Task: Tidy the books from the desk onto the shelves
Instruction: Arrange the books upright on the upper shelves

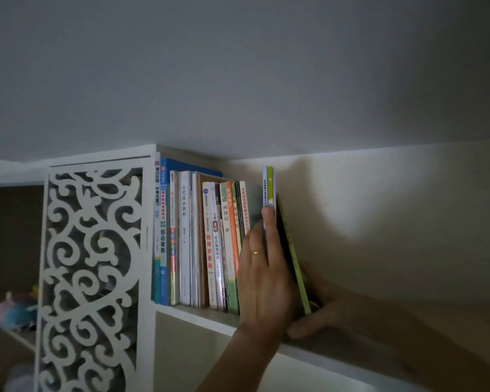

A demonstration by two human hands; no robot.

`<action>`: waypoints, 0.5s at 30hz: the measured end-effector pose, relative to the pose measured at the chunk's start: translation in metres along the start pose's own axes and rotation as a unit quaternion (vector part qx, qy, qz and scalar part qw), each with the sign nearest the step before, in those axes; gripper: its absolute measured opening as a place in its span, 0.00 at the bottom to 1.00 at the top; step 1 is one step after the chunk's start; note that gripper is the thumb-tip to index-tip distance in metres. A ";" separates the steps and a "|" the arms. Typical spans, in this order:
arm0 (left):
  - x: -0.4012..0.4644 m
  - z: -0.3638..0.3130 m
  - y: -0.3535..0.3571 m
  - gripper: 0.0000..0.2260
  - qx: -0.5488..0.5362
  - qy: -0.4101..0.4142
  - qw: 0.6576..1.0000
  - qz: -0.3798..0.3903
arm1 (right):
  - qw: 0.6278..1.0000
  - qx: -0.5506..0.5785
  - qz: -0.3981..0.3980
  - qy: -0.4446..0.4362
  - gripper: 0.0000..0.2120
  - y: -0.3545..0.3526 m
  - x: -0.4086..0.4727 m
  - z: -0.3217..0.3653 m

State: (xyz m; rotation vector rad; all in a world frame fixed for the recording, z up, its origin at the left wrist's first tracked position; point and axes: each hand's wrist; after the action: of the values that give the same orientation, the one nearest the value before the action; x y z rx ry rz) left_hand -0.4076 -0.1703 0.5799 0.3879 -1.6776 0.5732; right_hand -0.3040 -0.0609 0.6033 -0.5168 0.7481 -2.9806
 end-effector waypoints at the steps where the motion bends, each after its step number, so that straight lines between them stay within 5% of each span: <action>1: 0.000 0.003 0.002 0.39 0.021 0.009 1.000 -0.007 | 1.000 0.017 0.010 -0.016 0.55 0.002 0.003 -0.002; 6: -0.003 0.025 0.004 0.31 0.033 -0.021 0.999 -0.011 | 0.994 0.101 -0.024 -0.015 0.52 -0.004 0.017 -0.017; 9: -0.003 0.031 0.007 0.28 -0.015 -0.009 1.000 0.003 | 0.998 0.046 -0.032 -0.019 0.44 -0.014 0.021 -0.026; 15: -0.005 0.033 0.006 0.29 -0.085 -0.008 0.996 0.013 | 0.998 -0.005 -0.056 -0.001 0.51 -0.003 0.020 -0.018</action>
State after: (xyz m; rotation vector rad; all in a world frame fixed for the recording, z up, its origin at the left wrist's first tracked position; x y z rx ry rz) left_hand -0.4365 -0.1843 0.5699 0.2485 -1.7345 0.4443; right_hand -0.3286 -0.0524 0.5956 -0.5805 0.7601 -3.0794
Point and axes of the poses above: each hand's wrist, its own x-axis towards the middle knuckle, its own y-axis out of the palm, z = x × y, and after that the axes turned 8 degrees about x, right-handed
